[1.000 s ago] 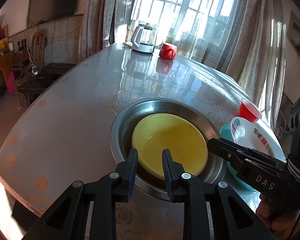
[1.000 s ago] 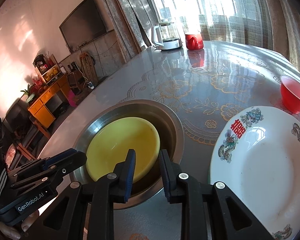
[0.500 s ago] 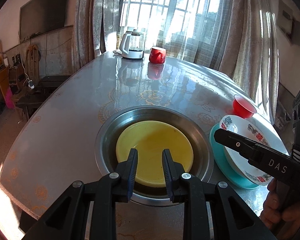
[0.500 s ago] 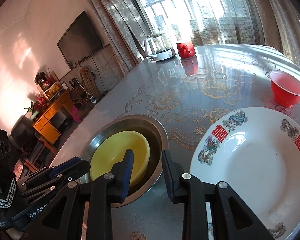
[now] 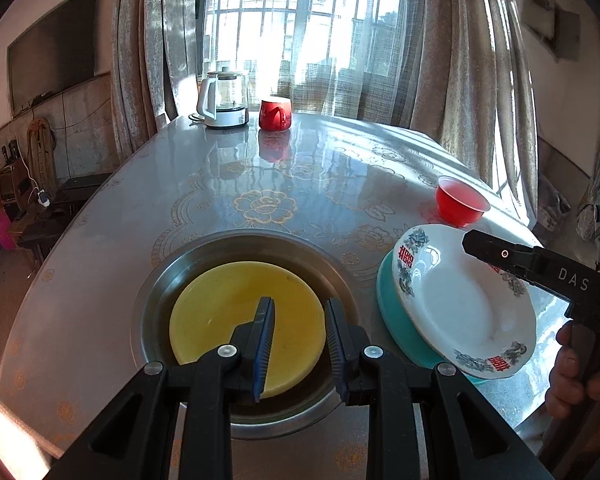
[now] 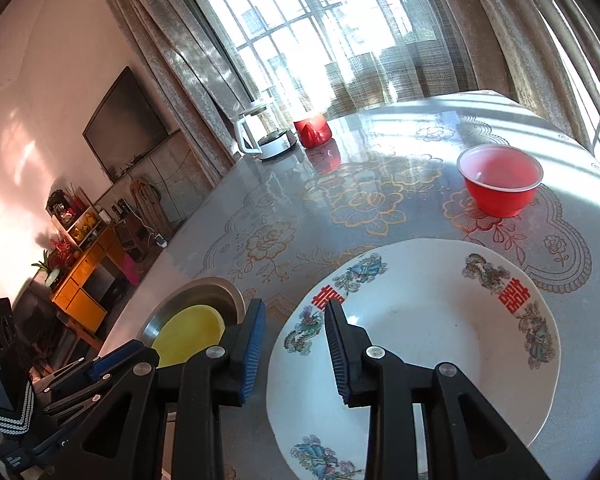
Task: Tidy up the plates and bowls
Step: 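Move the right tool over the plate stack toward the red bowl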
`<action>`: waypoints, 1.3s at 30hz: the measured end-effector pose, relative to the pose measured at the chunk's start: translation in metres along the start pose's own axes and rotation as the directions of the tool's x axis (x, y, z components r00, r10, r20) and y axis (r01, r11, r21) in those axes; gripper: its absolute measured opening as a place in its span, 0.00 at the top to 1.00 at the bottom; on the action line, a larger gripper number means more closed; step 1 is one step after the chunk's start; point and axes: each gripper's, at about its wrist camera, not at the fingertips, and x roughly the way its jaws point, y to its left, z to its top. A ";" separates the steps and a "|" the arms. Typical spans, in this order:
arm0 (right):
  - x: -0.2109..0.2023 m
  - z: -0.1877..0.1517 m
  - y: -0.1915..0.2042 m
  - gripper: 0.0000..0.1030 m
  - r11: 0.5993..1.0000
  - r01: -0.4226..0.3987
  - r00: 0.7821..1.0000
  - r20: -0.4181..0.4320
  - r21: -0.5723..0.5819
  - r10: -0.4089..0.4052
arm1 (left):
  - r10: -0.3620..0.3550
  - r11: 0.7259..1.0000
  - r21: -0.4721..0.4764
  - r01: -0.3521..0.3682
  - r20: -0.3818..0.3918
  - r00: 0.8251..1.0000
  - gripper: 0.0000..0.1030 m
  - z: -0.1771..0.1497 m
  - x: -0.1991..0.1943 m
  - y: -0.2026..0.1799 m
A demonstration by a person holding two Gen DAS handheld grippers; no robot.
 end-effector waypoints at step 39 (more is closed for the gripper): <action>-0.017 0.053 -0.180 0.70 0.938 0.198 0.978 0.002 0.285 -0.208 | -0.135 0.978 0.137 0.158 -0.167 0.977 0.71 0.066 0.103 -0.118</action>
